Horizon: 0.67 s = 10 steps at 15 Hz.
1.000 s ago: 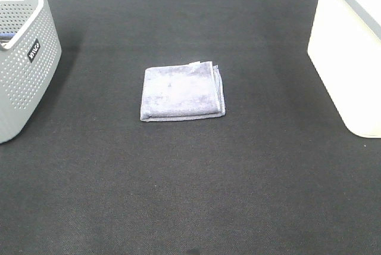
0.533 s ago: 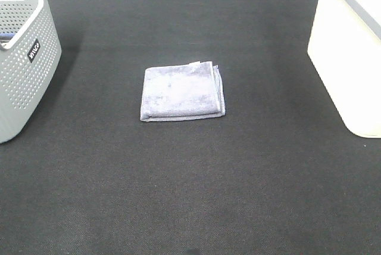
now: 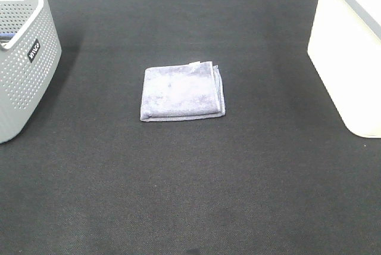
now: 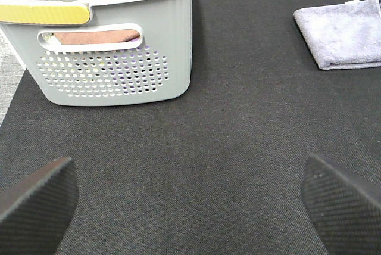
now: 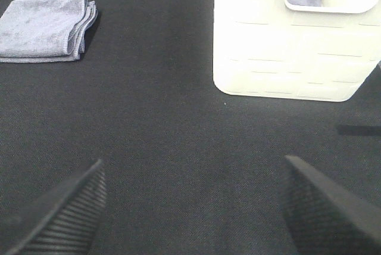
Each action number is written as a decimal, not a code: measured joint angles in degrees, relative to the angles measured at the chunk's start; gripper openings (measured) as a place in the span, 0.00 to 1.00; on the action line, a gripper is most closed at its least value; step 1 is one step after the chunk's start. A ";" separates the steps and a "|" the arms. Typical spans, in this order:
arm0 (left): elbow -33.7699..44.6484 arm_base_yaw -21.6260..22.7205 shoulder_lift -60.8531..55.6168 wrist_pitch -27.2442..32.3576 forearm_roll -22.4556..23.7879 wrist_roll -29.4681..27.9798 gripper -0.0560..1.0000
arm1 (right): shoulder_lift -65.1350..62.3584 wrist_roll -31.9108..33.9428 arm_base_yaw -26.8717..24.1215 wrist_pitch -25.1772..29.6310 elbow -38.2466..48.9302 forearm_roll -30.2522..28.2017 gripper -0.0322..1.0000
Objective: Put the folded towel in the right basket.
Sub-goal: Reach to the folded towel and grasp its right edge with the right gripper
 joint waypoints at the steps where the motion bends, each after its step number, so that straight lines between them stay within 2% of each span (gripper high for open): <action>1: 0.00 0.00 0.00 0.00 0.00 0.00 0.97 | 0.00 0.00 0.00 0.00 0.00 0.00 0.76; 10: 0.00 0.00 0.00 0.00 0.00 0.00 0.97 | 0.00 0.00 0.00 0.00 0.00 0.00 0.76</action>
